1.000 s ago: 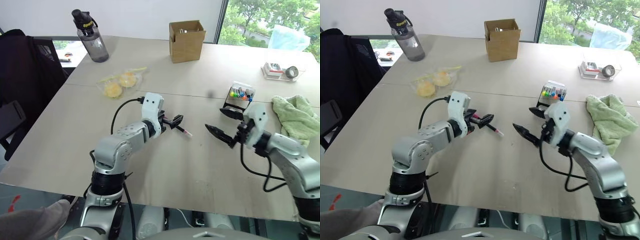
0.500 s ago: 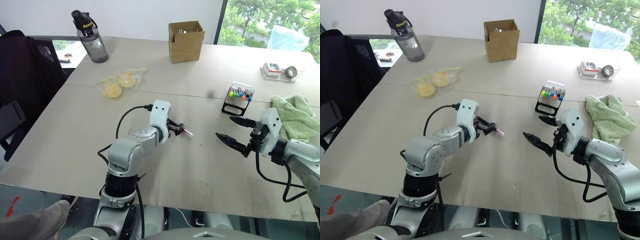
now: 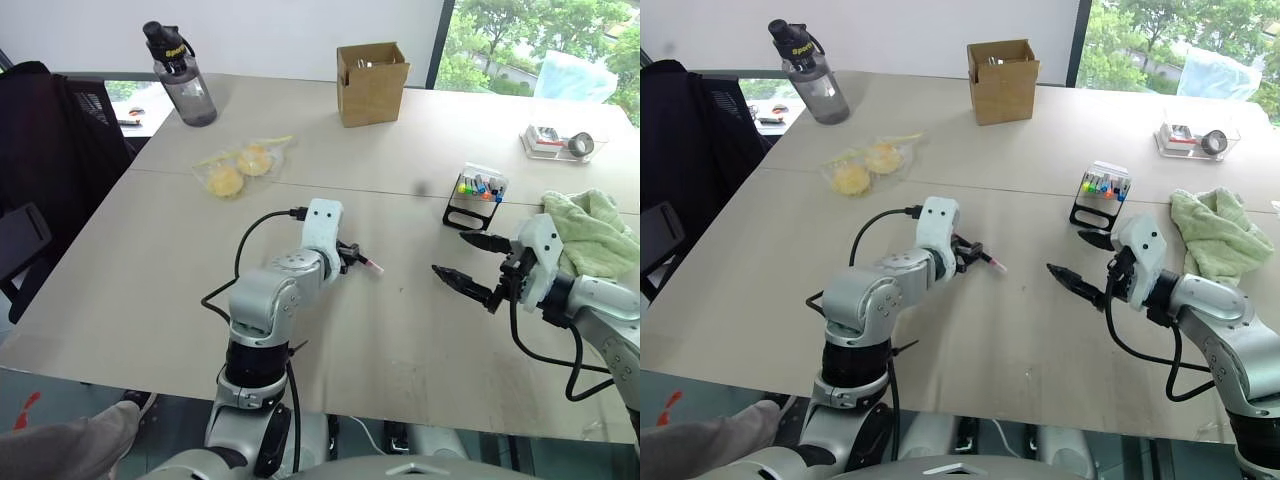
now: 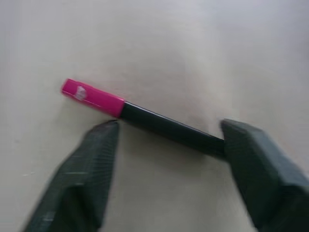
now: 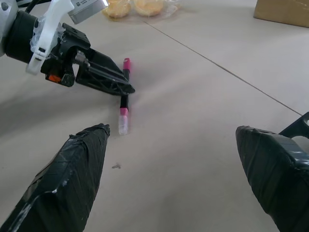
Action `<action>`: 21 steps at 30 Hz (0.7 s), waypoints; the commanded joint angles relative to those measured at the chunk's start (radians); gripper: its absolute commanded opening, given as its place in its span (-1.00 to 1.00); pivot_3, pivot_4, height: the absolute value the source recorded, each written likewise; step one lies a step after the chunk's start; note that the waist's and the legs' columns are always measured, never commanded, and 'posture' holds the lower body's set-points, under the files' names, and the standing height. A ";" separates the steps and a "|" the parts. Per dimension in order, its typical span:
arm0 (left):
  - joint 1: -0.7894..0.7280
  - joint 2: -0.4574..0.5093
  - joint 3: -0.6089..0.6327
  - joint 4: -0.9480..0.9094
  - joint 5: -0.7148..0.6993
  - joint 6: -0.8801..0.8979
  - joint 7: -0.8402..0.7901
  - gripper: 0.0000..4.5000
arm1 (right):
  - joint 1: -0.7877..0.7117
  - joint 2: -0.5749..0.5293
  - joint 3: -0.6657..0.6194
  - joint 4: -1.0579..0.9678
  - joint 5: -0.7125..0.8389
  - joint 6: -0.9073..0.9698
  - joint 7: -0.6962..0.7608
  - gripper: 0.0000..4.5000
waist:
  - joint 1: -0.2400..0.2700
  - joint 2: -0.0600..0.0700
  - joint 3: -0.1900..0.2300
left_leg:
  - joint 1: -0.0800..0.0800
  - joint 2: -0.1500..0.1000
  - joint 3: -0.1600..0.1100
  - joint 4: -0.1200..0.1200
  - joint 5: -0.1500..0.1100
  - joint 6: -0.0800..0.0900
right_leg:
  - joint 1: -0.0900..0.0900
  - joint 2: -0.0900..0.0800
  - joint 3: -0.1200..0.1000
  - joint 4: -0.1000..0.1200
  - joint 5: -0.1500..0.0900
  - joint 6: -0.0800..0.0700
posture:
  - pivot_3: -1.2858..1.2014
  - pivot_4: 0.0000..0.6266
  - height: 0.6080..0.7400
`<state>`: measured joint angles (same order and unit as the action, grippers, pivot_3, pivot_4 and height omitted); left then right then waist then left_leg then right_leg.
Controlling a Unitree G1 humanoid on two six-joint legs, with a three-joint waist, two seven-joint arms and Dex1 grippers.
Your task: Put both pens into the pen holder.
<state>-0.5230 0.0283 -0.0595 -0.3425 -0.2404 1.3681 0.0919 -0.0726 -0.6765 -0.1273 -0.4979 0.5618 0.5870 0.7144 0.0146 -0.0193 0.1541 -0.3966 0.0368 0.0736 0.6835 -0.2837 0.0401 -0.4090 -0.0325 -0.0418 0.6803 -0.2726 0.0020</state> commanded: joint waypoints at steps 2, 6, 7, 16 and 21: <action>0.009 0.019 -0.036 0.035 0.037 0.036 -0.001 -0.60 | -0.014 0.003 -0.003 -0.013 -0.003 -0.024 0.006 1.00 | 0.000 0.000 -0.001 | 0.001 0.000 0.000 0.000 0.000 0.000 | 0.000 0.000 0.000 0.000 0.000 0.000 | 0.03 -0.52 0.98; 0.008 0.032 -0.049 0.041 0.051 0.027 -0.013 -0.98 | -0.015 0.004 0.000 -0.010 -0.010 -0.029 0.007 1.00 | 0.000 0.001 -0.001 | 0.002 0.000 0.000 0.000 0.000 0.000 | 0.001 0.000 0.000 0.000 0.000 0.000 | 0.03 -0.52 0.98; 0.008 0.031 -0.049 0.042 0.054 0.026 -0.016 -0.98 | -0.015 0.004 0.001 -0.010 -0.012 -0.030 0.007 1.00 | 0.000 0.001 -0.001 | 0.002 0.000 0.000 0.000 0.000 0.000 | 0.001 0.000 0.000 0.000 0.000 0.000 | 0.03 -0.52 0.98; 0.030 0.000 0.014 -0.007 0.018 0.011 -0.085 -0.73 | -0.023 0.008 0.004 -0.002 -0.024 -0.033 0.008 1.00 | 0.000 0.001 -0.002 | 0.002 0.000 0.000 0.000 0.000 0.000 | 0.001 0.000 0.000 0.000 0.000 0.000 | 0.03 -0.52 0.98; 0.050 0.086 0.044 -0.100 -0.078 -0.129 -0.280 0.11 | -0.026 0.014 0.008 -0.001 -0.030 -0.034 0.006 1.00 | 0.000 0.001 -0.001 | 0.001 0.000 0.000 0.000 0.000 0.000 | 0.001 0.000 0.000 0.000 0.000 0.000 | 0.03 -0.52 0.98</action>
<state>-0.4666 0.0650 0.0024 -0.3778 -0.2990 1.3143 -0.1214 -0.0892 -0.6635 -0.1130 -0.4878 0.5292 0.5762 0.7159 0.0142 -0.0183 0.1532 -0.3965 0.0370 0.0733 0.6833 -0.2836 0.0400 -0.4088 -0.0326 -0.0421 0.6801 -0.2727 0.0019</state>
